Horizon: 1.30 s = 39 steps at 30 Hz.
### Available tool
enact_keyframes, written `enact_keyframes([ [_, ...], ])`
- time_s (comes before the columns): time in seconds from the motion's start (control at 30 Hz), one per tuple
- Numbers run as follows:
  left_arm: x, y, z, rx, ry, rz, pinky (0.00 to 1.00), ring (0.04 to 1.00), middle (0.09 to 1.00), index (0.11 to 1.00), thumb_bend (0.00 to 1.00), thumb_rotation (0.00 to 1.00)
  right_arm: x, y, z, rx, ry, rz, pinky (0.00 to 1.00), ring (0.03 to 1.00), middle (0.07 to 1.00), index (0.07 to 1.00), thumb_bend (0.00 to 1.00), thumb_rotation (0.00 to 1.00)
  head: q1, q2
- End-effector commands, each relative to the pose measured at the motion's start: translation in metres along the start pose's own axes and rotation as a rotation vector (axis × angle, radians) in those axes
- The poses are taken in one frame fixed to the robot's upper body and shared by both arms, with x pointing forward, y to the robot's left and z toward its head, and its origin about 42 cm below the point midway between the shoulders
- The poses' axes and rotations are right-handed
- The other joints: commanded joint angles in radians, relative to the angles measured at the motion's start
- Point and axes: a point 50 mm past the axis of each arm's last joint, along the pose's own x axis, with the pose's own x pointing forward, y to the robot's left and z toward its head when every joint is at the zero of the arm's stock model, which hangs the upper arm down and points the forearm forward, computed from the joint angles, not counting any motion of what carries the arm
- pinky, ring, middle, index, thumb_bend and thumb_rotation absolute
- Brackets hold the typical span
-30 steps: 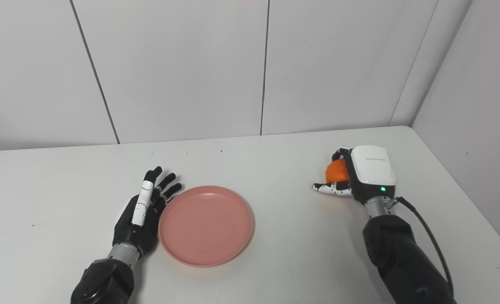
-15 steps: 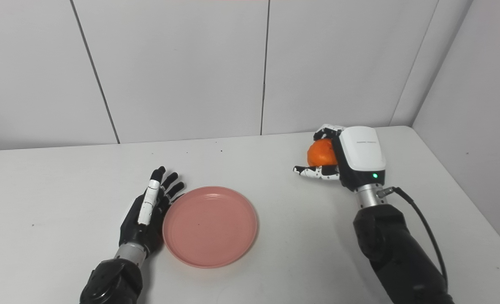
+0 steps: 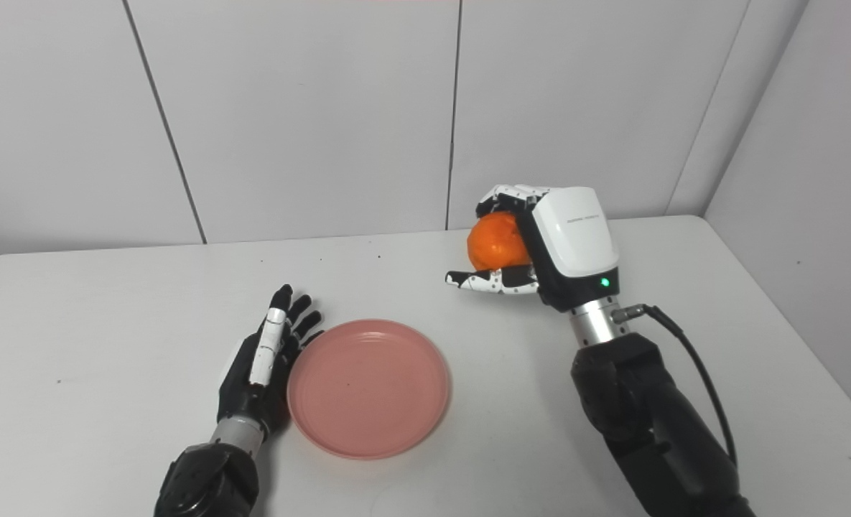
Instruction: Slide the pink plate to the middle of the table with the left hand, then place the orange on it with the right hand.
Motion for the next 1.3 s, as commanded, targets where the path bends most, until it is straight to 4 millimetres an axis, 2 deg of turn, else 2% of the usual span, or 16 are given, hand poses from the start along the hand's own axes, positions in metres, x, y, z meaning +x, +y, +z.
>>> enact_keyframes([
  [0.0,-0.001,-0.008,-0.001,-0.013,-0.011,-0.001,0.89,0.939,0.966,1.000,0.78,0.77,0.014,-0.018,0.014,0.028,-0.091,-0.060,0.28,0.342,0.444,0.495,0.71,0.46,0.000,0.000],
  [0.2,-0.002,-0.007,-0.003,-0.023,-0.010,0.010,0.88,0.939,0.960,1.000,0.80,0.76,0.014,-0.020,0.031,0.100,-0.139,-0.046,0.29,0.344,0.441,0.488,0.72,0.42,0.000,-0.001],
  [0.6,-0.002,-0.009,-0.004,-0.019,-0.011,0.008,0.87,0.928,0.951,1.000,0.80,0.76,0.012,-0.010,0.051,0.167,-0.197,0.013,0.27,0.340,0.441,0.474,0.69,0.46,0.007,0.001],
  [0.83,-0.002,-0.008,-0.004,-0.015,-0.010,0.016,0.89,0.923,0.949,1.000,0.80,0.76,0.011,0.007,0.067,0.206,-0.239,0.081,0.29,0.364,0.449,0.488,0.69,0.45,0.006,0.005],
  [0.93,-0.001,-0.007,-0.005,-0.019,-0.009,0.022,0.89,0.918,0.949,1.000,0.79,0.76,0.011,0.016,0.072,0.208,-0.239,0.115,0.29,0.352,0.442,0.480,0.69,0.47,-0.001,-0.006],
  [1.13,0.004,-0.008,-0.006,-0.019,-0.019,0.014,0.91,0.914,0.951,1.000,0.77,0.77,0.011,0.038,0.071,0.216,-0.224,0.218,0.29,0.353,0.447,0.480,0.69,0.51,0.002,-0.017],
  [1.27,0.004,-0.012,-0.005,-0.021,-0.025,0.006,0.92,0.919,0.968,1.000,0.78,0.78,0.011,0.049,0.070,0.232,-0.218,0.268,0.28,0.351,0.451,0.488,0.69,0.48,0.007,-0.018],
])
